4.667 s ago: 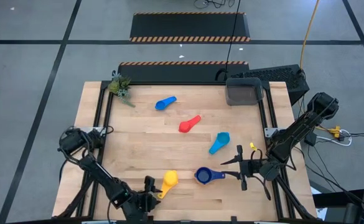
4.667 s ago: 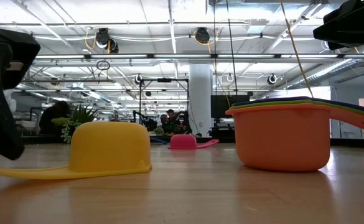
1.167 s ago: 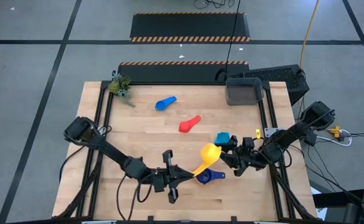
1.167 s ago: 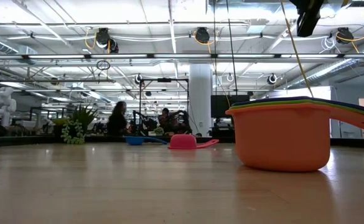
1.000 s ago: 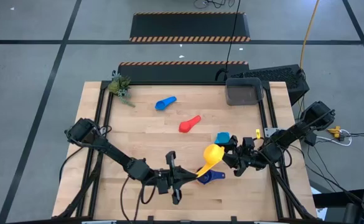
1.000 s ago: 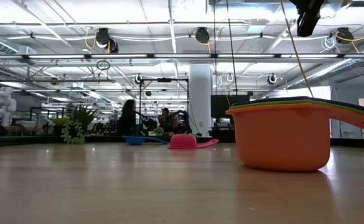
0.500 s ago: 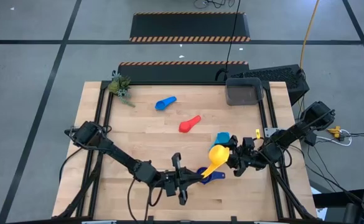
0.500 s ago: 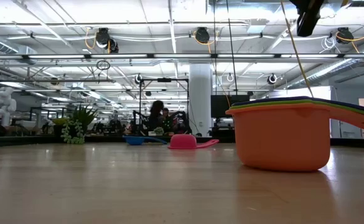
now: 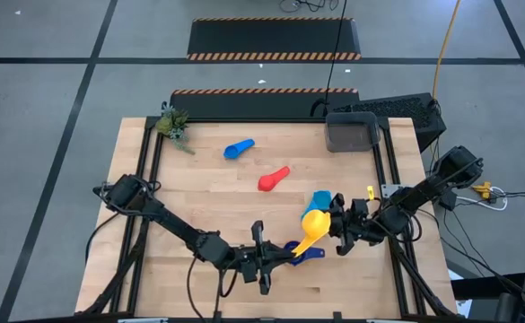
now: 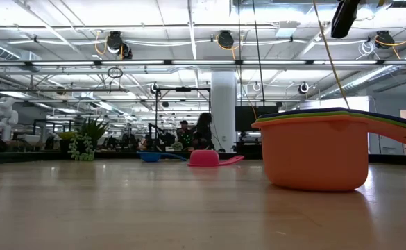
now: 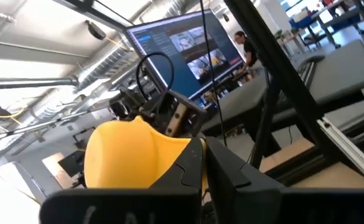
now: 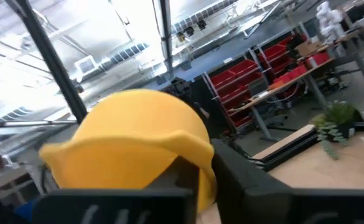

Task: Nest measuring cups in basket
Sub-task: Stack the yellow measuring cup on top of the dark blue measuring cup

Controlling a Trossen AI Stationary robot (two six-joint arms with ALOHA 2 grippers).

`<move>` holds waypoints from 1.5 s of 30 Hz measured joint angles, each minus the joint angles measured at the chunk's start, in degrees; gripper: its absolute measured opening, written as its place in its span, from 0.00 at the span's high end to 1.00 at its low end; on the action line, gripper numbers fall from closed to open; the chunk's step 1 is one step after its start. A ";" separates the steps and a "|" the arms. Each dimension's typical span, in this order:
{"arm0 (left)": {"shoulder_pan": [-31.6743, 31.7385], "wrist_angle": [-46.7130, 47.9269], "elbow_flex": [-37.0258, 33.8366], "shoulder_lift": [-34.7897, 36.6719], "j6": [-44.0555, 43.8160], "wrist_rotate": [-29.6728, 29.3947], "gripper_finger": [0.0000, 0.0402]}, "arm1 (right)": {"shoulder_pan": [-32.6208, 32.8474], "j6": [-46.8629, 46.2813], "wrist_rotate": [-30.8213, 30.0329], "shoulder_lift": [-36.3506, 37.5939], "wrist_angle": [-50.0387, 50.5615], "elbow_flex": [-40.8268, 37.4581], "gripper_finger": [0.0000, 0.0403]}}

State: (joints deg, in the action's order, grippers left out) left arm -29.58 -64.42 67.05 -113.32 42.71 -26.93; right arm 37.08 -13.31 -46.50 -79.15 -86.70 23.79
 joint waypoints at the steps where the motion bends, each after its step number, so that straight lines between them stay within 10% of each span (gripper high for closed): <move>1: 0.23 0.06 0.00 0.06 -0.75 0.08 0.96 | -0.02 0.44 -0.10 -0.02 0.02 0.00 0.98; 10: 1.28 3.10 -0.02 0.06 -7.96 -0.63 0.77 | 1.40 6.84 -0.15 3.16 -0.18 -0.16 0.99; 19: 0.54 14.33 -0.09 6.49 -22.32 -6.30 0.47 | 7.31 17.10 -13.08 13.36 11.90 -0.93 1.00; 29: 0.80 35.42 -0.07 16.32 -41.41 -6.19 0.44 | 7.63 6.82 -14.64 19.47 33.32 -0.55 1.00; 39: 1.83 36.21 -0.07 16.54 -41.38 -5.61 0.50 | 1.27 -17.14 8.69 18.26 63.05 7.56 1.00; 45: 2.04 36.41 -0.07 16.54 -38.69 0.63 0.50 | -2.05 -21.87 23.92 14.16 64.29 7.74 1.00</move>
State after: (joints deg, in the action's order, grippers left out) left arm -27.54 -28.01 66.97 -96.77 4.03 -26.30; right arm 35.03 -35.17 -22.57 -65.00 -22.40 31.53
